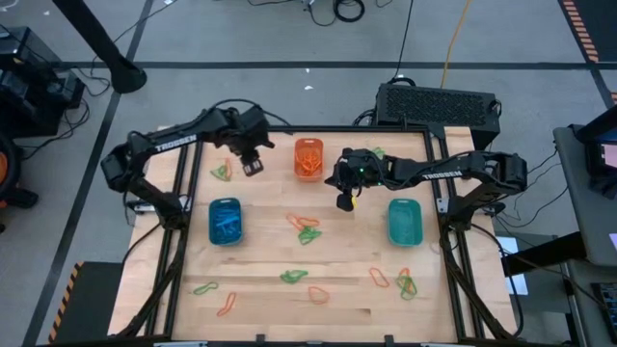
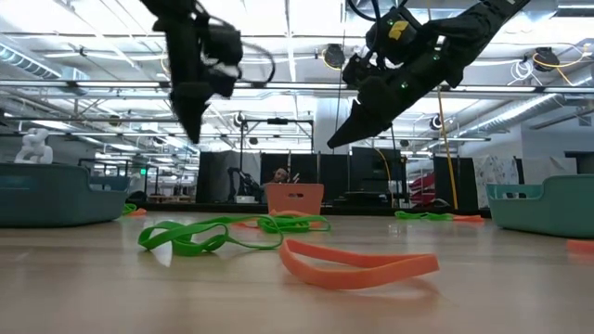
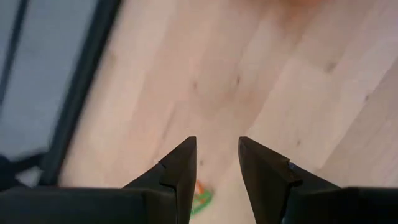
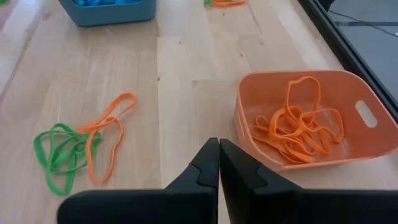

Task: Sort rubber bands into baskets
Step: Put the orange rubber band into the orange bin

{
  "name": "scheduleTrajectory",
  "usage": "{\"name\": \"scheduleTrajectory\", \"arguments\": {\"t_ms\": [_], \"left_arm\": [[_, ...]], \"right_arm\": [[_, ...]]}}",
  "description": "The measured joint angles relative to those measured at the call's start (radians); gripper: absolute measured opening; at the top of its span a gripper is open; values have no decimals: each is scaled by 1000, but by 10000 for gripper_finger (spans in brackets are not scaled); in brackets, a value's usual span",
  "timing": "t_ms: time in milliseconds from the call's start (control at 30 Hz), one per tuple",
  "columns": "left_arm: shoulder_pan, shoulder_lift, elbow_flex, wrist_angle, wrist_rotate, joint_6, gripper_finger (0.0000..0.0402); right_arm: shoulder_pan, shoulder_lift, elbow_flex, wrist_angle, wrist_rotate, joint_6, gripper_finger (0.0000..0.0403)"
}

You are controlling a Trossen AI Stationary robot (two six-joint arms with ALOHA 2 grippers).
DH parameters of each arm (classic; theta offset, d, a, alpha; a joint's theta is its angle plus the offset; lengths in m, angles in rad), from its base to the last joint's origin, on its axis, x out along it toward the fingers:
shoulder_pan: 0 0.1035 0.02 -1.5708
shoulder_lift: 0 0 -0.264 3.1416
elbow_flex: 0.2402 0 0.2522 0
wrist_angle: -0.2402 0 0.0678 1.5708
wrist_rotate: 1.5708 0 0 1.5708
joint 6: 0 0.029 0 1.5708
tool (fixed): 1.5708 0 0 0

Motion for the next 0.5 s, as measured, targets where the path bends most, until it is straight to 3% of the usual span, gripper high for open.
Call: {"name": "scheduleTrajectory", "arguments": {"t_ms": [133, 367, 433, 500], "left_arm": [[18, 0, -108, 49, 55, -6, 128], [-76, 0, -273, 318, 509, 8, 128], [-147, 0, -304, 431, 553, 13, 128], [-225, 0, -338, 573, 534, 39, 128]], "right_arm": [[0, 0, 0, -5, 0, -3, 4], [0, 0, 0, -40, 0, -1, 4], [0, 0, 0, -38, 0, 2, 4], [0, 0, 0, -35, 0, 4, 4]]}}
